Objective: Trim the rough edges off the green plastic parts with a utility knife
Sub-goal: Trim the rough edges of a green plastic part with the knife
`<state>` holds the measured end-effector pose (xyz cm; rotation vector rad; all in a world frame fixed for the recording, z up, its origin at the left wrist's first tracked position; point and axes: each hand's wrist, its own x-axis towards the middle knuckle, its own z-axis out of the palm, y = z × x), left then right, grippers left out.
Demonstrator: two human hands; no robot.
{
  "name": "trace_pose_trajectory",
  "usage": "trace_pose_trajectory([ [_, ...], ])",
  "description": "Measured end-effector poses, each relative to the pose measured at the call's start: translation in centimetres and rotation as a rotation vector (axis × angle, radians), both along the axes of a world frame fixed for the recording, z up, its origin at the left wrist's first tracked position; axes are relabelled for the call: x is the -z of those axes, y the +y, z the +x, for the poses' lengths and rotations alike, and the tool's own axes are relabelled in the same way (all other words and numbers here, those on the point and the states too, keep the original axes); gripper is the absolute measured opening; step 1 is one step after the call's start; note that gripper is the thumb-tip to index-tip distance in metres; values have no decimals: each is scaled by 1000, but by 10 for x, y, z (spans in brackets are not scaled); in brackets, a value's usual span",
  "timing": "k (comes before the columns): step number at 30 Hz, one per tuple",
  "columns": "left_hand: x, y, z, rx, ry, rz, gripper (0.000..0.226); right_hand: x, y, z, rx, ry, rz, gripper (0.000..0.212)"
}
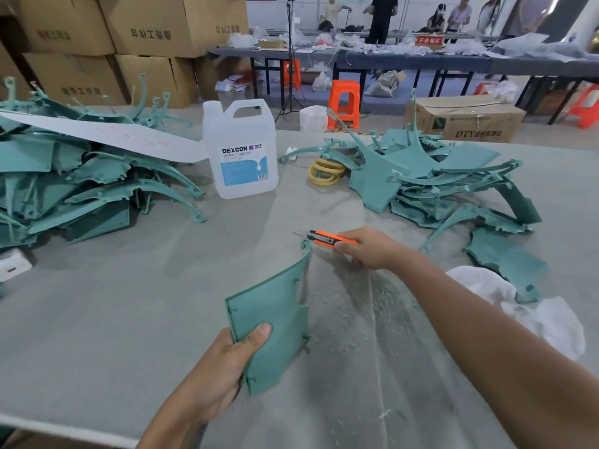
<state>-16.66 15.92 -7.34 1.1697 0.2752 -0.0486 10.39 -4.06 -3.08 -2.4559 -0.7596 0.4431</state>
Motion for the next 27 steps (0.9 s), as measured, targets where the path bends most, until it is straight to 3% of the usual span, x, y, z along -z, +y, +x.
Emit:
trace_pose_trajectory([
  [7, 1, -1, -5, -41, -6, -65, 30, -13, 4, -15, 3, -50, -54, 20],
  [11, 1, -1, -6, -58, -9, -94, 29, -20, -17, -48, 99, -142, 150, 26],
  [14, -1, -1, -6, -45, -3, -93, 28, -16, -32, -98, 104, -130, 329, 17],
  [16, -2, -2, -7, -65, 7, -96, 28, -15, -34, -139, 58, -93, 411, 28],
  [21, -6, -4, -8, -79, 0, -131, 29, -11, -13, -207, -22, -190, 410, 34],
  [27, -10, -5, -11, -87, -4, -114, 27, -9, 9, -219, -84, -257, 297, 37],
])
